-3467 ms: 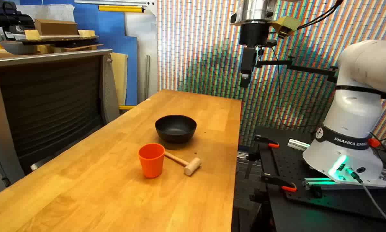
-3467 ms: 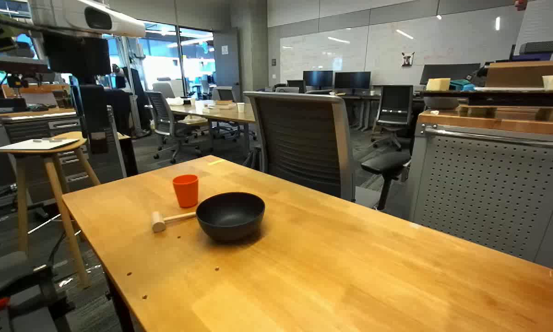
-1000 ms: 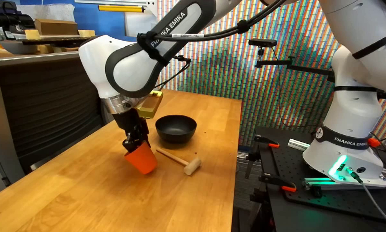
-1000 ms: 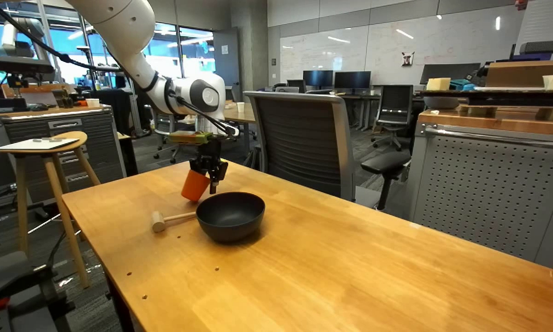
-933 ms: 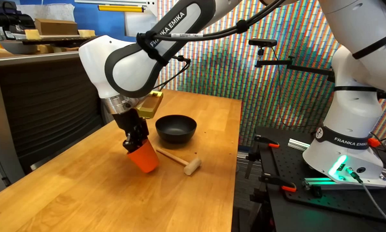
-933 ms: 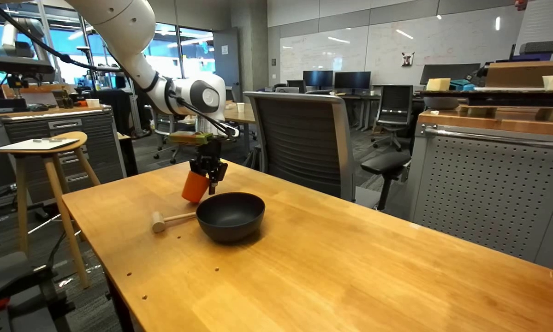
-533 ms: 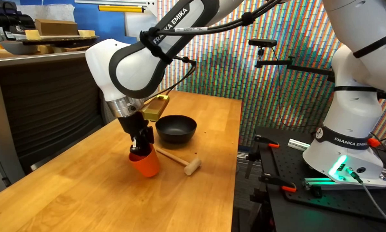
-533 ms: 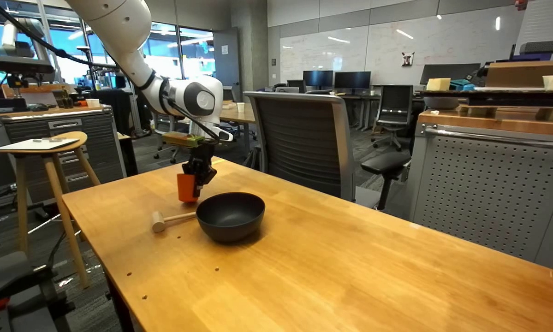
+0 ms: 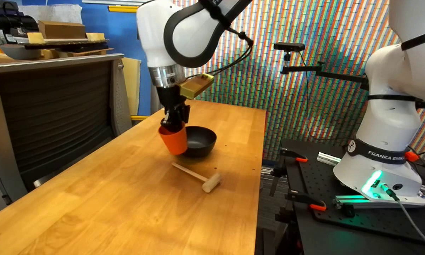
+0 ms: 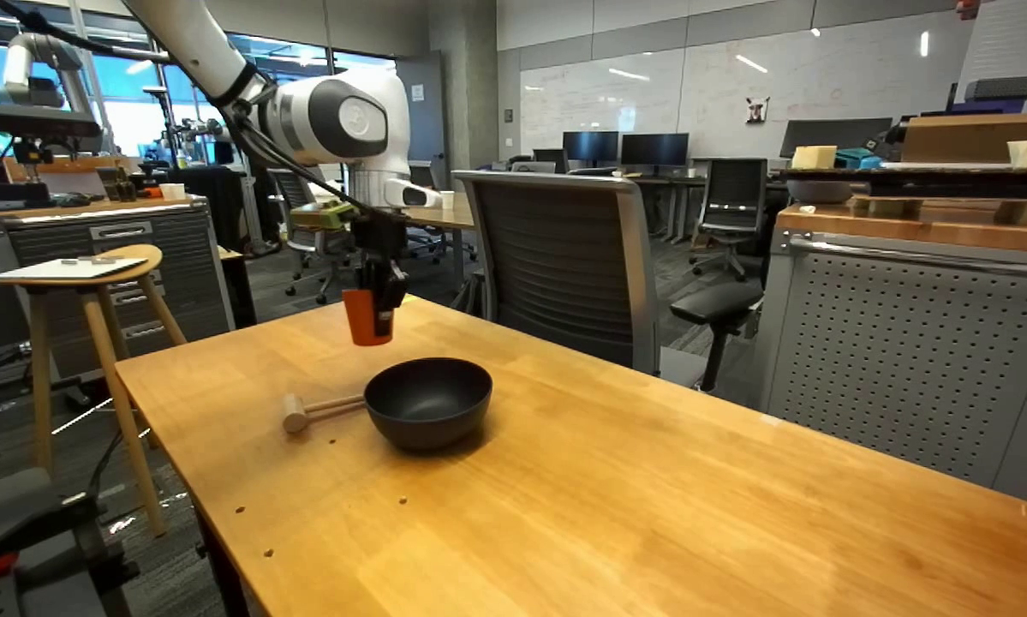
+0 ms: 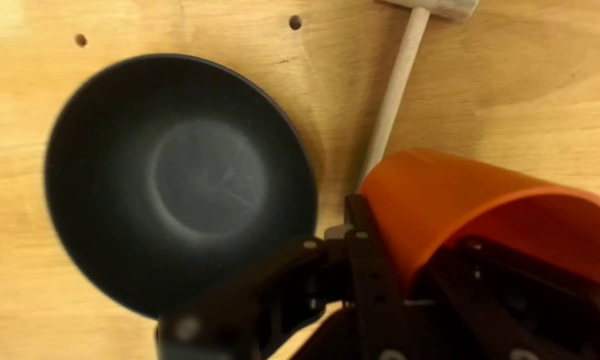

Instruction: Pick up the orange cup from the table and put it in the black bowl.

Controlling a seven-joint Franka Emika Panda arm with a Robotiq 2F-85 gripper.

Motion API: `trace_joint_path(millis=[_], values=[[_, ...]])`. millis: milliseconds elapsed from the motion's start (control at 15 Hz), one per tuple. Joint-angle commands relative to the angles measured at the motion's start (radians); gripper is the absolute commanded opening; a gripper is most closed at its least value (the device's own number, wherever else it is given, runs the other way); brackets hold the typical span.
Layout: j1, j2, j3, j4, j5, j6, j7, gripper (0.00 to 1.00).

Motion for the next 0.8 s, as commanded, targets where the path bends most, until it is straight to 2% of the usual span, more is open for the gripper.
trace_joint_path(millis=[0, 133, 267, 467, 733], values=[[-0.029, -0.233, -0.045, -0.226, -0.049, 0.081, 0.128, 0.02], [-0.062, -0.313, -0.071, -0.308, -0.092, 0.110, 0.197, 0.02], [-0.103, -0.333, -0.082, -0.341, -0.125, 0.137, 0.264, 0.02], [-0.152, -0.264, -0.076, -0.307, -0.129, 0.151, 0.268, 0.02], [-0.169, -0.119, -0.071, -0.217, -0.079, 0.170, 0.216, 0.01]])
